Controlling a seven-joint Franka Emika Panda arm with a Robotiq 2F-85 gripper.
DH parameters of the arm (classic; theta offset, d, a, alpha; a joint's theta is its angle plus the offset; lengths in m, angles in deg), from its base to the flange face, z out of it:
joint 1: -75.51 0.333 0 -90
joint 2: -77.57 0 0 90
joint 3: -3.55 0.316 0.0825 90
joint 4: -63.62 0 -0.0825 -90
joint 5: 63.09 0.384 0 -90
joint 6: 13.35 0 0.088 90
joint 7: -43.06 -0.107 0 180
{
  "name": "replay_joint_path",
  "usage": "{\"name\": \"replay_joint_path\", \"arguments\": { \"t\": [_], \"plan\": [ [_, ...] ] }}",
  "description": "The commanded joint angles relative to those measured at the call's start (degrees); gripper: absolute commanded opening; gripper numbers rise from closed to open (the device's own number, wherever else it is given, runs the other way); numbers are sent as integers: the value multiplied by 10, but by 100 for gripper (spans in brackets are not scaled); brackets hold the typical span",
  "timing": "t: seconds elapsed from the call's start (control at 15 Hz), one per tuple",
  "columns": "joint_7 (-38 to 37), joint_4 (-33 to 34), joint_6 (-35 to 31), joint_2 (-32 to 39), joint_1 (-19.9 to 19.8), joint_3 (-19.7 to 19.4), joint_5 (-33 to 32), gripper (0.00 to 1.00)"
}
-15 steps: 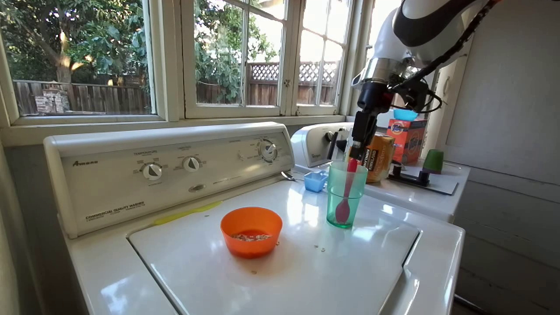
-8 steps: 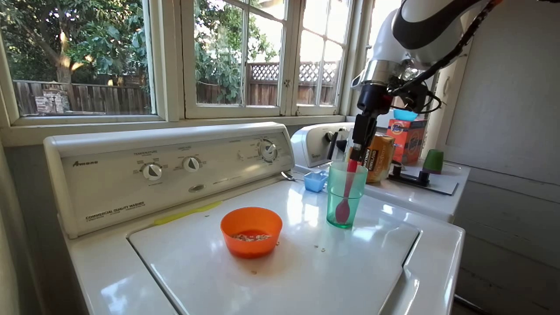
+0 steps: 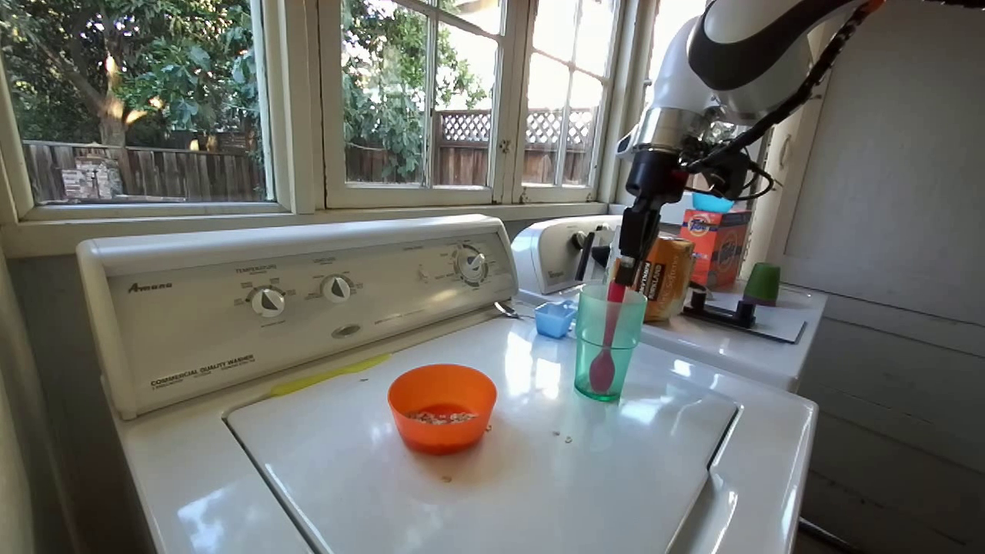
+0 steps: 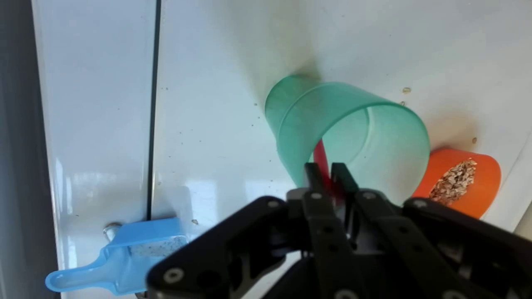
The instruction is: Remove the spoon from the cup and place it on top of the machine on the left.
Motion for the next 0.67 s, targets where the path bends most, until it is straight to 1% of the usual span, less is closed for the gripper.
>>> {"name": "replay_joint_path", "arguments": {
  "t": [0.0,0.2,0.4,0.6],
  "plan": [
    [-11,-2,-14,-9,6,2,-15,3],
    [-14,-12,-22,-31,10,5,-18,3],
    [-28,-29,-18,-72,16,4,-25,3],
    [-60,-52,-11,-118,29,-3,-60,3]
  ]
}}
